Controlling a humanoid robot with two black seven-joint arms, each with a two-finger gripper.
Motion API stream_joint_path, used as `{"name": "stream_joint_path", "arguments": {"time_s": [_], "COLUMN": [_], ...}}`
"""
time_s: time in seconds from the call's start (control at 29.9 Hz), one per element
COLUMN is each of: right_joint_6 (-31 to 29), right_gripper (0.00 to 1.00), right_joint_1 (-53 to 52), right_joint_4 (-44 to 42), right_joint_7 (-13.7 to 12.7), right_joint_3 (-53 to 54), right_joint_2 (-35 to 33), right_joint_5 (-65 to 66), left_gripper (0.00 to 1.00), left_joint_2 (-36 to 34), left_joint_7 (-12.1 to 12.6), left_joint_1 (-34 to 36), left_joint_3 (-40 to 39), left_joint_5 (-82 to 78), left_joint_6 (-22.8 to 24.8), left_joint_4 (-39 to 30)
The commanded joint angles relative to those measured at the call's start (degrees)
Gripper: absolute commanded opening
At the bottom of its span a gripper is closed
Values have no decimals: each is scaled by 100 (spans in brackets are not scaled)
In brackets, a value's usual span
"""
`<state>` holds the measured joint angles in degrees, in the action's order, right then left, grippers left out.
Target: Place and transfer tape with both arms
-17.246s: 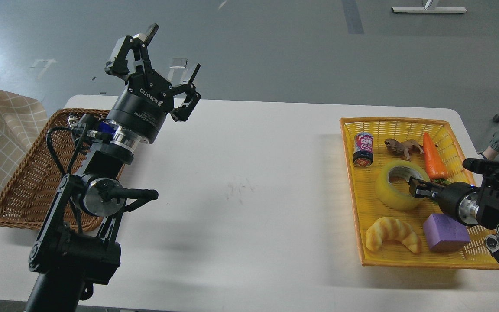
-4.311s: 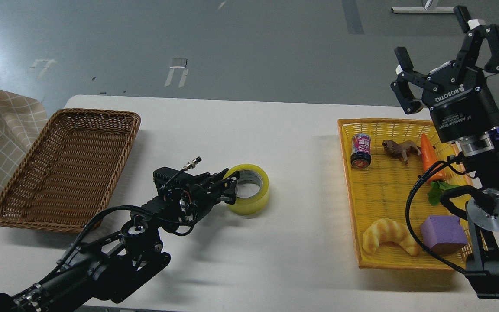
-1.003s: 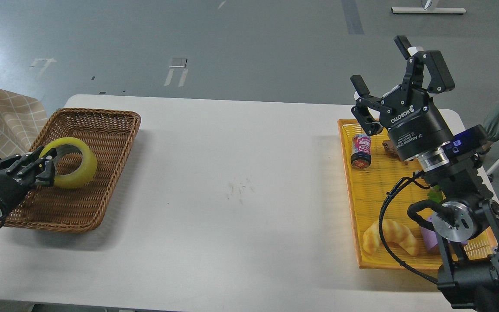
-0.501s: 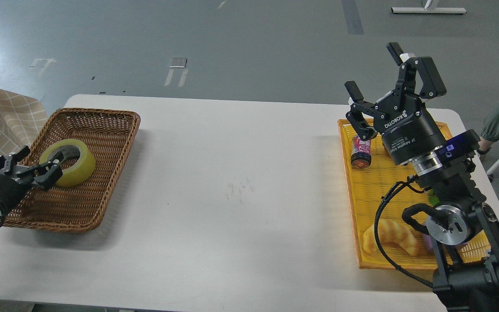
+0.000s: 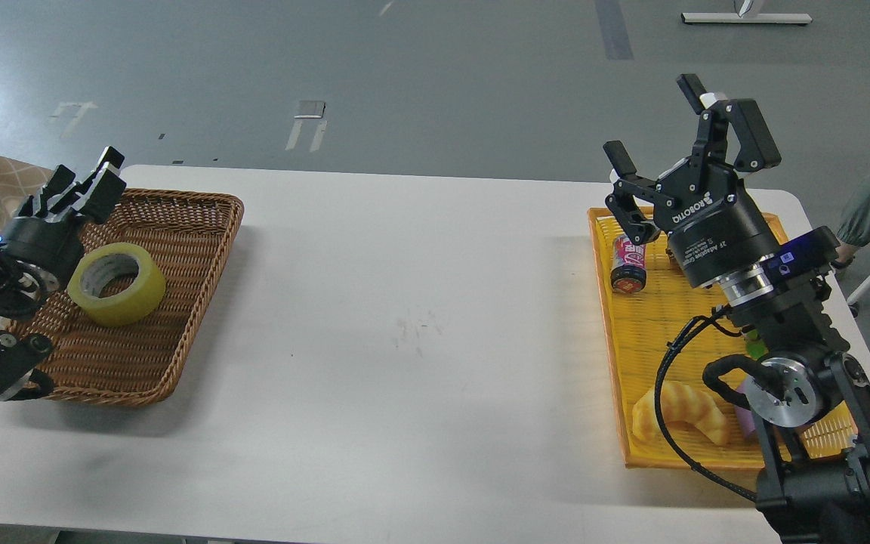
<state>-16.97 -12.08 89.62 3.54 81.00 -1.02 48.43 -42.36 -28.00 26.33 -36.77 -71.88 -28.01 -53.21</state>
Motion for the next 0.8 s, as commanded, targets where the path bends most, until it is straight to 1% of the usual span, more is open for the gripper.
{"name": "stream_joint_path", "arguments": {"time_s": [0.0, 0.07, 0.13, 0.2, 0.3, 0.37, 0.47, 0.5, 0.57, 0.6, 0.67, 0.7, 0.74, 0.77], "right_joint_6": [0, 0, -17, -26, -26, -35, -35, -35, -17, -17, 18, 18, 27, 79], "right_gripper": [100, 100, 100, 100, 100, 100, 100, 100, 100, 100, 100, 100, 100, 100], "right_joint_1": [-31, -40, -40, -31, -40, -75, -137, -172, -303, -330, -505, -506, -610, -699], "right_joint_4": [3, 3, 3, 20, 47, 47, 56, 56, 56, 56, 47, 47, 29, 47], "right_joint_7": [24, 24, 15, 15, 15, 24, 33, 33, 33, 33, 33, 33, 33, 33], "right_joint_3": [30, 30, 4, 21, 30, 39, 48, 48, 83, 118, 179, 179, 179, 179], "right_joint_2": [6, -3, -56, -56, -47, -38, -21, -29, -3, -3, 14, 14, 14, 32], "right_joint_5": [0, 0, 0, 0, -9, -9, -9, -9, -18, -18, -9, -9, -9, -9], "left_gripper": [99, 99, 99, 99, 99, 99, 99, 99, 99, 99, 99, 99, 99, 99], "left_joint_2": [17, 52, 87, 358, 579, 763, 939, 1001, 1325, 1387, 1642, 1643, 1773, 1897], "left_joint_7": [0, 0, 0, 0, 0, 0, 0, 0, 0, 0, 0, 0, 40, 179], "left_joint_1": [-5, 12, 56, 231, 250, 250, 267, 267, 259, 259, 259, 259, 241, 206], "left_joint_3": [-76, -76, -76, -76, -76, -85, -207, -295, -872, -1032, -1611, -1614, -1849, -2077], "left_joint_5": [138, 340, 569, 745, 833, 912, 1202, 1324, 1850, 1992, 2510, 2512, 2712, 2871], "left_joint_6": [1, 1, 1, 1, 1, 1, 67, 198, 750, 910, 1690, 1694, 2059, 2359], "left_joint_4": [-855, -1076, -1445, -2032, -2438, -2886, -3072, -3081, -3169, -3204, -3379, -3380, -3432, -3494]}}
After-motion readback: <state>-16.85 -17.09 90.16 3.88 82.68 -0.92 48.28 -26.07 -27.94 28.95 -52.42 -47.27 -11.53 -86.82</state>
